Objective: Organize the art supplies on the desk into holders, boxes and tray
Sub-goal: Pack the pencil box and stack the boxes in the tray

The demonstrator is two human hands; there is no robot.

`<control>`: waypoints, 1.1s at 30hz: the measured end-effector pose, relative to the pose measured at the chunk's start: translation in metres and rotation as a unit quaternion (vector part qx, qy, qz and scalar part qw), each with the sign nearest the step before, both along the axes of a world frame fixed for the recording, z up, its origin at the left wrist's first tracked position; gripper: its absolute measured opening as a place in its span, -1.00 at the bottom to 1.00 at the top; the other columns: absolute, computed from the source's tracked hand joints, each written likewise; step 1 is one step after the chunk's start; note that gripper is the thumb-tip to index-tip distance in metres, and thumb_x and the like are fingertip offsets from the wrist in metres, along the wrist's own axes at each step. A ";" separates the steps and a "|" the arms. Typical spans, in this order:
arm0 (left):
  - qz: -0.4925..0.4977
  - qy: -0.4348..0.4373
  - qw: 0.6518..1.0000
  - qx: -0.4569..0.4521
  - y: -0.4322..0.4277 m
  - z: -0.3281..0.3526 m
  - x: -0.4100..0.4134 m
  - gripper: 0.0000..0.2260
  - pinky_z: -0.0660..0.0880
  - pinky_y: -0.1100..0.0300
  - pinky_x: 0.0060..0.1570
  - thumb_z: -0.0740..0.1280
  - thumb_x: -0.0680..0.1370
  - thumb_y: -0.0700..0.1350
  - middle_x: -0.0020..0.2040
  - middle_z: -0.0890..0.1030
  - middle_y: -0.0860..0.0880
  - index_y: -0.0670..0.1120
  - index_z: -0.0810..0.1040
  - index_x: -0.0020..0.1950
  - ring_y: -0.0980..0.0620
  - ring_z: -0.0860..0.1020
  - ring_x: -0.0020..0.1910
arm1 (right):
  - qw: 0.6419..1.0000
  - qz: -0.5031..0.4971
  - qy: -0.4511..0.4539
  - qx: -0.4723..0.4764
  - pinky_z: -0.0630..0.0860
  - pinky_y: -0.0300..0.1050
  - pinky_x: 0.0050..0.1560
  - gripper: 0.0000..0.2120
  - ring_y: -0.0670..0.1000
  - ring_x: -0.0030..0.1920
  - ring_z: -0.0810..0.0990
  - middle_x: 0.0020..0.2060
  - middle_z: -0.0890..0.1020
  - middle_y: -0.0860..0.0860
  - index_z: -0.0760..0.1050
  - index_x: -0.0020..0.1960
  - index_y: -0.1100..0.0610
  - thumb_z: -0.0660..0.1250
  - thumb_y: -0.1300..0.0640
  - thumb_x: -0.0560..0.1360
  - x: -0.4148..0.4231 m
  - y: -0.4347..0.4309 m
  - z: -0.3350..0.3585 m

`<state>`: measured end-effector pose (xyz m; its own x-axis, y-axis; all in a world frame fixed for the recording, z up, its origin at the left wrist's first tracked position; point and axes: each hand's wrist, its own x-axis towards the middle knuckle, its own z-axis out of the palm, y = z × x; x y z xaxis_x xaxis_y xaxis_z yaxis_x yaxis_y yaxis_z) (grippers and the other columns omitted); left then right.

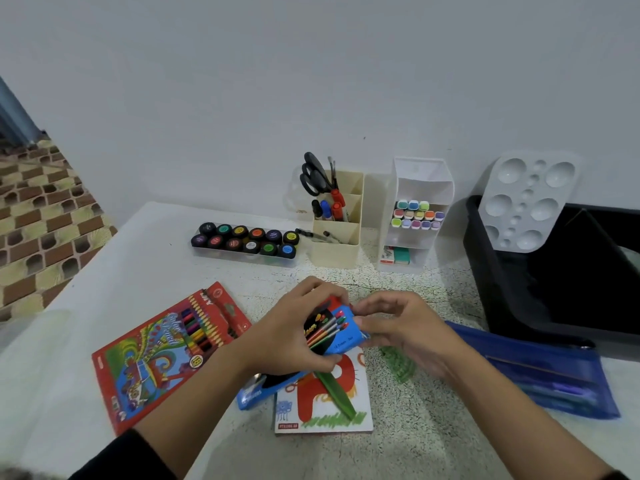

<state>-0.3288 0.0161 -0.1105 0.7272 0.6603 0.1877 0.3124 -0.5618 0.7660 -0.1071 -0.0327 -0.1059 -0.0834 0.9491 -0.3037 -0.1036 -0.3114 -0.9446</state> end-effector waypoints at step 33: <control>0.123 0.025 0.992 0.013 0.005 -0.010 0.007 -0.38 0.54 0.32 0.09 0.60 0.33 0.07 0.15 0.40 0.06 0.16 0.46 0.34 0.21 0.53 0.07 | 0.987 -0.103 0.118 -0.021 0.61 0.10 0.08 -0.68 0.19 -0.02 0.64 0.02 0.69 0.28 0.62 0.00 0.35 0.55 0.20 0.32 -0.009 0.000 -0.021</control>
